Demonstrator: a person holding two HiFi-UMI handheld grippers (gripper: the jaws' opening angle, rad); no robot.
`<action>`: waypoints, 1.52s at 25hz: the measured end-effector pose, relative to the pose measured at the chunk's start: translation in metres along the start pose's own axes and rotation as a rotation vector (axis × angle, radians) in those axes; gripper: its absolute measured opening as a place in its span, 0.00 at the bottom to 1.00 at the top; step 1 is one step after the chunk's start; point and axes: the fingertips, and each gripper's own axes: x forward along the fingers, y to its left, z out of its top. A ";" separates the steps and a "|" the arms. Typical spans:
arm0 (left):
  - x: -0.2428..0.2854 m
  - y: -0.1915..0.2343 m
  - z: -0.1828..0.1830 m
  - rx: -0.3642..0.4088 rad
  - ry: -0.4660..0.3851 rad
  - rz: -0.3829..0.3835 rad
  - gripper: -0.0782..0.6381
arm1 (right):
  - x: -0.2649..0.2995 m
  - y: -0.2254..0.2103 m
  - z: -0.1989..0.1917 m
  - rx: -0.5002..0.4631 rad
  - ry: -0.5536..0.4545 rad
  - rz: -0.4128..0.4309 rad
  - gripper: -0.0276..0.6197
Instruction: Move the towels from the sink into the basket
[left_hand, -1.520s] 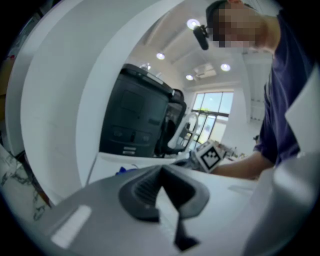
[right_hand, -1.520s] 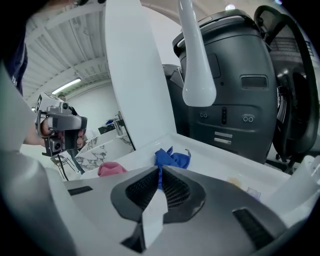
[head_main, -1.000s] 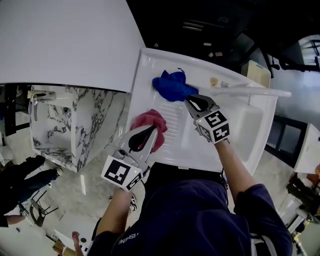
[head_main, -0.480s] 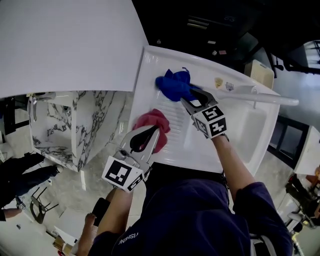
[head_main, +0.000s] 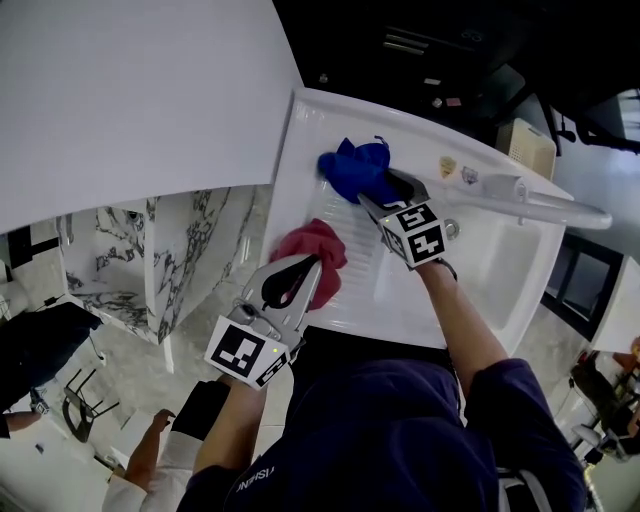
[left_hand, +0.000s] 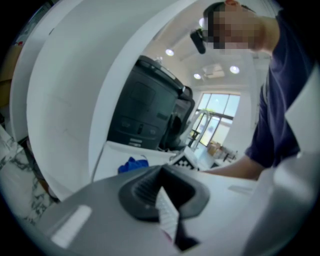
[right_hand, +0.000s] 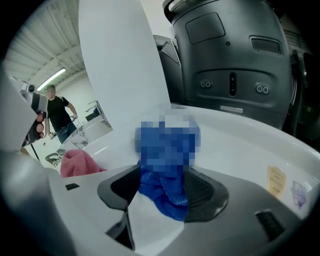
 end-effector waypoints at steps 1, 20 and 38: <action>0.000 0.001 0.000 -0.002 0.001 0.000 0.11 | 0.003 0.000 -0.001 -0.001 0.006 0.001 0.41; -0.001 0.015 -0.002 -0.025 0.001 0.014 0.11 | 0.034 0.006 -0.014 -0.188 0.131 -0.040 0.34; 0.003 -0.006 0.013 0.015 -0.035 0.001 0.11 | -0.021 0.008 0.002 -0.083 0.005 0.014 0.16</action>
